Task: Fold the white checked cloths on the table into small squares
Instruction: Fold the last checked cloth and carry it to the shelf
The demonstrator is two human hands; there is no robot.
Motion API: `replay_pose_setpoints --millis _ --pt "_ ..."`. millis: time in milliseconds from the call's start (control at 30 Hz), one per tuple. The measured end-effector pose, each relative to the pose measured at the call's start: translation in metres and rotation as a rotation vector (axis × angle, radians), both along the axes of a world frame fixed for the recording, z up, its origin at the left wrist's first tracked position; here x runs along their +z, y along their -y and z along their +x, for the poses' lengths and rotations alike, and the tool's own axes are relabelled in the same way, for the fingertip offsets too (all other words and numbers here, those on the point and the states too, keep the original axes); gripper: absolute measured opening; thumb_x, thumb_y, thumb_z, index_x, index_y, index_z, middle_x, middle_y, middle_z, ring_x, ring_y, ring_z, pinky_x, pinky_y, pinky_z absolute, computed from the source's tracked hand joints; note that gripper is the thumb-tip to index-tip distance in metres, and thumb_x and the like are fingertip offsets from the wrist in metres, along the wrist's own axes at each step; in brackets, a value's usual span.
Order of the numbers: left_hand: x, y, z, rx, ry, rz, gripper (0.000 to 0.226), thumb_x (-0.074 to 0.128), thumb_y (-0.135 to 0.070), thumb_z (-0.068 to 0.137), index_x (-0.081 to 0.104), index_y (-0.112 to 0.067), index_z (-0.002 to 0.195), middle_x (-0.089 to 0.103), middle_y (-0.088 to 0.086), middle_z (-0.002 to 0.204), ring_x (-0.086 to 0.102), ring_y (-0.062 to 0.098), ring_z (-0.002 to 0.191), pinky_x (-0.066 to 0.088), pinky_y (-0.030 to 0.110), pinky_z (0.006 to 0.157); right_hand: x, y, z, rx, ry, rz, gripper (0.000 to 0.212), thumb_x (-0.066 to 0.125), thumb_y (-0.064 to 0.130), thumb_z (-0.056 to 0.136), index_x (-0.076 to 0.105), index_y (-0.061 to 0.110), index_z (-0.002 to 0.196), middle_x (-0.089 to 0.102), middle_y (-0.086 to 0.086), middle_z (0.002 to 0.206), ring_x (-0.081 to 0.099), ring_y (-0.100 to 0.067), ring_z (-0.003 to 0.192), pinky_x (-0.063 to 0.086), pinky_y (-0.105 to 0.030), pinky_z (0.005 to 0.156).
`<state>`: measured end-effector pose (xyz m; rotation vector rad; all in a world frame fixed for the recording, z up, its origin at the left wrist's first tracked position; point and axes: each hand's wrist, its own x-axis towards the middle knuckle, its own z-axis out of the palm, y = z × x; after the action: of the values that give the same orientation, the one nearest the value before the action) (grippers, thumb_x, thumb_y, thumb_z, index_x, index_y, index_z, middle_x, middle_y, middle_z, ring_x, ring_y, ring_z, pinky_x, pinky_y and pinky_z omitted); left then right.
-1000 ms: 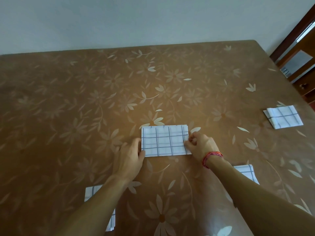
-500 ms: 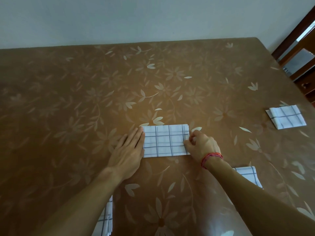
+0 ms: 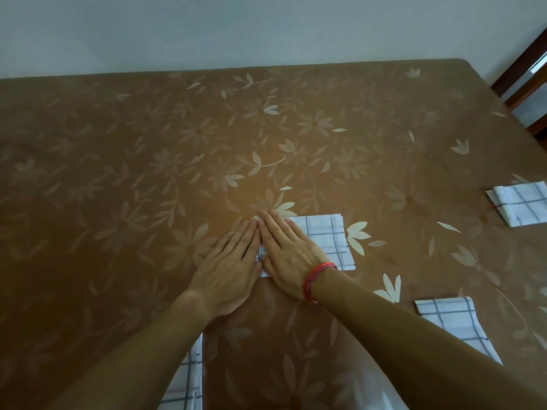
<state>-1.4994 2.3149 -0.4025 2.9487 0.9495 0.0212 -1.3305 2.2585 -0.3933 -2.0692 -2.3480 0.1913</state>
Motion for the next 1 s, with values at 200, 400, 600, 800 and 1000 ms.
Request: replay_pose_setpoints --millis 200,400,600,800,1000 --pt "-0.003 -0.001 -0.001 -0.020 -0.005 0.020 0.060 0.012 -0.034 0.103 0.027 0.001 0.149 0.023 0.017 0.158 0.019 0.025 0.148 0.029 0.044 0.116 -0.007 0.000 0.003 0.020 0.027 -0.047 0.068 0.011 0.045 0.097 0.010 0.005 0.152 0.003 -0.010 0.161 -0.002 -0.021 0.149 0.006 -0.040 0.121" --pt "-0.003 -0.001 0.000 -0.018 -0.010 0.009 0.061 0.013 -0.036 0.102 0.028 0.001 0.149 0.024 0.018 0.158 0.020 0.026 0.148 0.022 0.041 0.116 -0.002 0.010 0.021 -0.027 0.031 -0.094 0.073 0.012 0.055 0.098 -0.002 0.009 0.152 -0.008 -0.008 0.160 -0.011 -0.019 0.148 0.001 -0.040 0.121" --pt "-0.001 0.001 0.001 0.020 -0.001 -0.029 0.063 0.015 -0.038 0.100 0.019 -0.002 0.152 0.012 0.012 0.161 0.007 0.021 0.150 0.013 0.038 0.119 0.014 0.055 0.084 -0.136 0.099 -0.203 0.078 -0.002 0.063 0.093 -0.018 0.012 0.149 -0.022 -0.004 0.157 -0.022 -0.017 0.145 0.000 -0.041 0.122" --pt "-0.002 0.000 0.001 0.037 -0.019 -0.039 0.063 0.018 -0.037 0.099 0.020 -0.003 0.152 0.011 0.011 0.161 0.007 0.020 0.150 0.011 0.037 0.117 0.012 0.059 0.086 -0.185 0.050 -0.213 0.081 -0.001 0.064 0.091 -0.014 0.012 0.151 -0.018 -0.004 0.159 -0.020 -0.017 0.146 -0.001 -0.040 0.121" --pt "0.000 0.002 0.002 0.044 -0.034 -0.064 0.065 0.009 -0.041 0.098 0.013 -0.006 0.153 0.005 0.009 0.162 0.003 0.020 0.150 0.017 0.041 0.121 0.035 0.040 0.087 -0.267 -0.155 -0.146 0.088 0.048 0.062 0.078 0.014 0.026 0.151 0.024 0.005 0.152 0.026 -0.019 0.136 0.028 -0.037 0.112"
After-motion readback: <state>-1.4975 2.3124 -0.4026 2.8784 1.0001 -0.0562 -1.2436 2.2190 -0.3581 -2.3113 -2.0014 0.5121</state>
